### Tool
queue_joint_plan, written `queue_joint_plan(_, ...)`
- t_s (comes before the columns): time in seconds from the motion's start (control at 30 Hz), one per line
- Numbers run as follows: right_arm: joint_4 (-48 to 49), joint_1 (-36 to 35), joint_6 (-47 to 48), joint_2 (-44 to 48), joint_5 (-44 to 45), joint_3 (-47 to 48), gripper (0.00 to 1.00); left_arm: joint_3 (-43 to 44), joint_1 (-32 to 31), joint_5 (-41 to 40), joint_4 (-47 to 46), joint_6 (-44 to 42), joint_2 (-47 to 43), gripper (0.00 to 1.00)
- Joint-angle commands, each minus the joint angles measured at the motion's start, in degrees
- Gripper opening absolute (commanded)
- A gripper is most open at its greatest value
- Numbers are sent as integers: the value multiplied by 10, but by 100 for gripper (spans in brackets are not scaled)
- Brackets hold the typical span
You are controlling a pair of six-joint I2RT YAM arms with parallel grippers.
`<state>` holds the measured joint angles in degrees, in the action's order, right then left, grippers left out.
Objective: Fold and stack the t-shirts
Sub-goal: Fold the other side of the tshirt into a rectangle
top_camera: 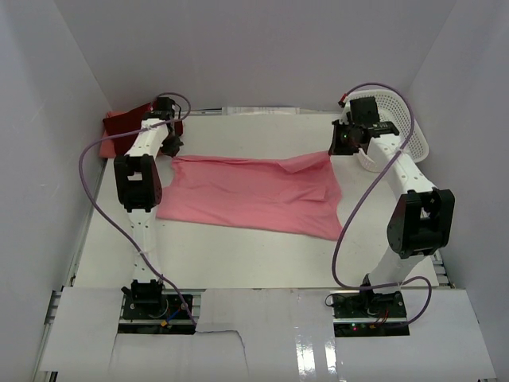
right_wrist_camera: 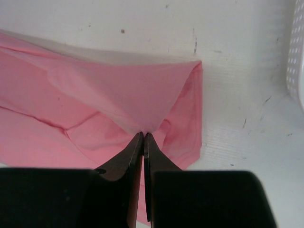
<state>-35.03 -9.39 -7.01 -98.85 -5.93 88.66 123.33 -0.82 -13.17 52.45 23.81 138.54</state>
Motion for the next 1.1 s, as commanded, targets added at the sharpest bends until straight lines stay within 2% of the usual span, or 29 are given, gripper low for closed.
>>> queue_joint_plan(0.0, 29, 2, 0, 44, 6, -50, 8, -1, 5, -12, -12, 4, -84, 0)
queue_joint_plan(0.17, 36, 2, -2, 79, 8, -93, 8, -20, 4, 11, -22, 8, -125, 0)
queue_joint_plan(0.27, 36, 2, -3, 92, 7, -106, 8, -63, 3, 11, -35, 8, -151, 0)
queue_joint_plan(0.67, 22, 1, -11, 146, 5, -148, 8, -295, 3, 0, -117, 19, -267, 0)
queue_joint_plan(1.07, 19, -6, -20, 207, 4, -215, 8, -316, 3, -26, -125, 11, -284, 0)
